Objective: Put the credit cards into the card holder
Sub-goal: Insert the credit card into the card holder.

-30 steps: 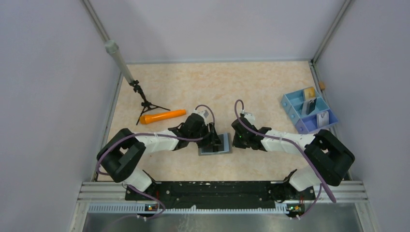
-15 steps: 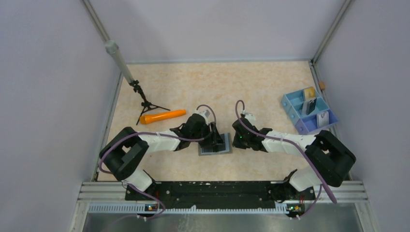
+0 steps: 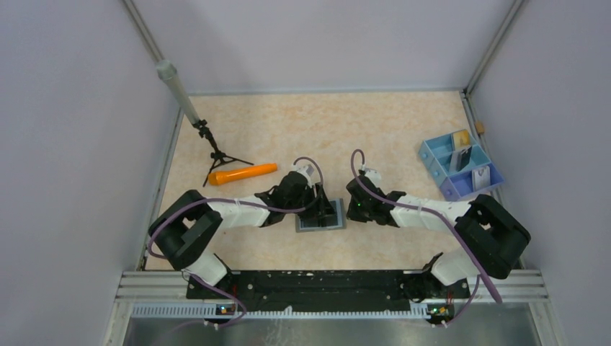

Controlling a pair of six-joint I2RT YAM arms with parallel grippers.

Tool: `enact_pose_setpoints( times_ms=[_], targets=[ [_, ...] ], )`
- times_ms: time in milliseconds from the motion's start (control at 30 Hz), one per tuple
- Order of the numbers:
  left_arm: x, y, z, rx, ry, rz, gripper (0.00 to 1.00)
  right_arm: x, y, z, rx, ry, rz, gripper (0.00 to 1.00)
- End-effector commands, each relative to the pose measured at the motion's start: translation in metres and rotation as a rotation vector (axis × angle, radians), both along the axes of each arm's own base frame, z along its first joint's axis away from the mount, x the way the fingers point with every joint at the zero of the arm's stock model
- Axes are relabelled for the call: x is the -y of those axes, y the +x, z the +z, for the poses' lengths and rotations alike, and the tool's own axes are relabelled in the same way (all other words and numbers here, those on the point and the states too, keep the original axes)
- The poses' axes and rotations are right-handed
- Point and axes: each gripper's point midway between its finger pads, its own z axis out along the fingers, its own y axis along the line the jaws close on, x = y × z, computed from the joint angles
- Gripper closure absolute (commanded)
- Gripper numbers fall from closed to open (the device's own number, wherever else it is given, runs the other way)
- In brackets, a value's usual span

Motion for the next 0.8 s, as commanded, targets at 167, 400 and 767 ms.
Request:
enact_pose_setpoints(
  times_ms=[167, 400, 767],
  targets=[
    [-0.026, 0.007, 0.005, 0.057, 0.136, 0.062, 0.34, 0.012, -0.012, -0.011, -0.035, -0.033, -0.003, 1.0],
    [-0.022, 0.004, -0.003, 0.029, 0.114, 0.054, 0.33, 0.009, -0.011, -0.006, -0.023, -0.01, 0.005, 1.0],
    [-0.01, -0.003, -0.01, -0.024, 0.06, 0.026, 0.36, 0.007, -0.01, -0.005, -0.02, -0.004, 0.006, 1.0]
  ],
)
